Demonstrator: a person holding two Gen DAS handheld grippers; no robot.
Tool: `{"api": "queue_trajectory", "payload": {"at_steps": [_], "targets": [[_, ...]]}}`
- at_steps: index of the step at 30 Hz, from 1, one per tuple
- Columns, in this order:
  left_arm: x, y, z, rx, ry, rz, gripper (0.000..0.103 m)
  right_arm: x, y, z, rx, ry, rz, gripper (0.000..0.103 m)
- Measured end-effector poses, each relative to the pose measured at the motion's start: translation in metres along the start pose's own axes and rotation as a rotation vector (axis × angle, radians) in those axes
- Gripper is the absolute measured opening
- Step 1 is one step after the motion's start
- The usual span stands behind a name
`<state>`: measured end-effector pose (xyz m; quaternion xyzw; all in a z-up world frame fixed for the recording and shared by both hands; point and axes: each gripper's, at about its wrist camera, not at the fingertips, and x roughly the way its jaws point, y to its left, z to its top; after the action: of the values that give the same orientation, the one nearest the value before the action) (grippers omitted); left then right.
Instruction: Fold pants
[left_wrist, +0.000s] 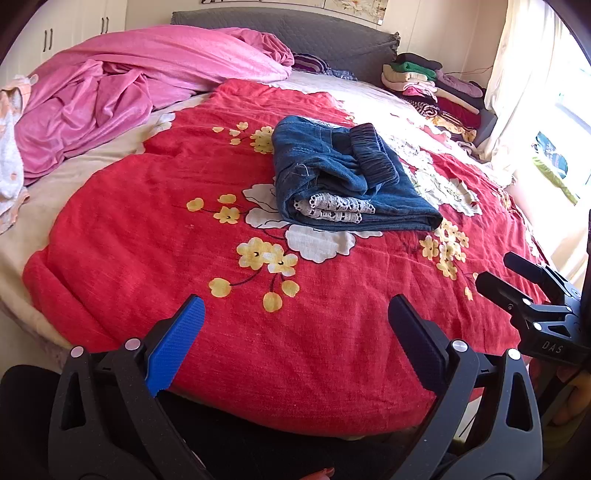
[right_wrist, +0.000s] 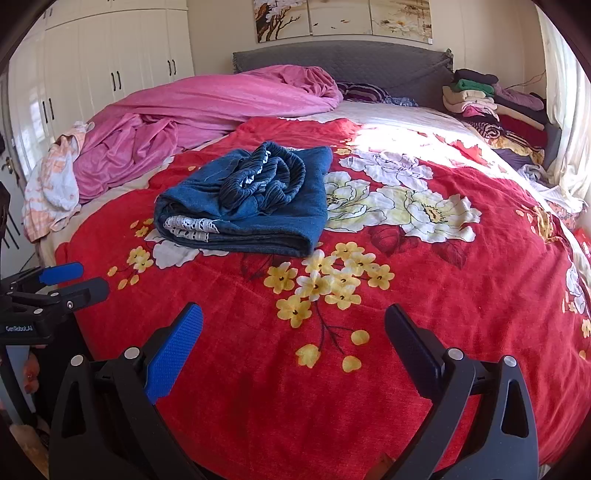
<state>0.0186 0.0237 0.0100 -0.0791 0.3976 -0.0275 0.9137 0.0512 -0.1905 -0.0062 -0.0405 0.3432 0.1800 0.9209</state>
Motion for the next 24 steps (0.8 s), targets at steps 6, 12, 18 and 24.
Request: {"api": "queue_trajectory", "payload": {"at_steps": [6, 12, 18, 24], "targets": [[-0.0012, 0.0012, 0.0002, -0.001, -0.003, 0.006, 0.093, -0.0002, -0.0007, 0.0004, 0.0, -0.001, -0.001, 0.098], [-0.0015, 0.0013, 0.0008, -0.001, -0.003, 0.008, 0.093, 0.0003, -0.0014, 0.0002, -0.001, 0.0, -0.001, 0.098], [-0.0015, 0.0008, 0.0, -0.001, -0.003, 0.008, 0.093, -0.0001, -0.0015, 0.0003, -0.001, 0.001, 0.0, 0.098], [-0.0015, 0.0019, 0.0008, -0.002, -0.003, 0.012, 0.093, -0.0002, -0.0023, 0.0005, 0.001, 0.001, -0.001, 0.098]]}}
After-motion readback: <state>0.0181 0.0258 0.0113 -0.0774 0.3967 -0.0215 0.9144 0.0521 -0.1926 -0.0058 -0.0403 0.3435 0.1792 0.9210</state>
